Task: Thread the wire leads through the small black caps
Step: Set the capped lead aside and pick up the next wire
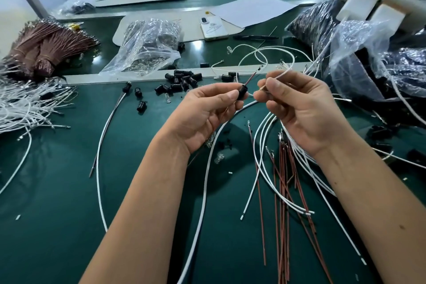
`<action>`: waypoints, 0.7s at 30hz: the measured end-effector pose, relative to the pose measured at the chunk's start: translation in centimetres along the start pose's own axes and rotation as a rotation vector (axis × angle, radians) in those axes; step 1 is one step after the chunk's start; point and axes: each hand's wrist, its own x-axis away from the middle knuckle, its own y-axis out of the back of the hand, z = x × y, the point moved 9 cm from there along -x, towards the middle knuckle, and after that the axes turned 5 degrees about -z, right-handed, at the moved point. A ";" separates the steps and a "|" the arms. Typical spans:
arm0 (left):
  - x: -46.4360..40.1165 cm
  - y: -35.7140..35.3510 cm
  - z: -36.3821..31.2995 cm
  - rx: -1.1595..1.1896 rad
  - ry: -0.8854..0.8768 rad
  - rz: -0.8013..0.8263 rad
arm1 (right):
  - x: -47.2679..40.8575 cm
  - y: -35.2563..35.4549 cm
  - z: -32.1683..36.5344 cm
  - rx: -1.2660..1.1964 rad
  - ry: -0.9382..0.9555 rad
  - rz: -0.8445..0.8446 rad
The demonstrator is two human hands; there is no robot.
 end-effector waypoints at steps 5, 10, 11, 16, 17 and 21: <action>0.1 -0.8 0.4 0.027 0.017 0.028 | 0.2 0.0 -0.5 0.021 0.004 -0.052; 0.2 -1.3 0.6 0.037 0.019 0.046 | 0.3 0.1 -1.1 -0.048 -0.047 -0.079; 0.2 -1.4 0.7 0.035 0.015 0.051 | 0.3 0.0 -1.3 -0.060 -0.056 -0.074; 0.2 -1.5 0.6 0.064 0.011 0.066 | 0.3 -0.1 -1.3 -0.020 -0.068 -0.097; 0.1 -1.4 0.6 0.066 0.011 0.062 | 0.3 0.0 -1.3 0.000 -0.065 -0.109; 0.1 -1.2 0.5 0.043 -0.006 0.047 | 0.3 0.3 -0.4 0.125 0.019 -0.142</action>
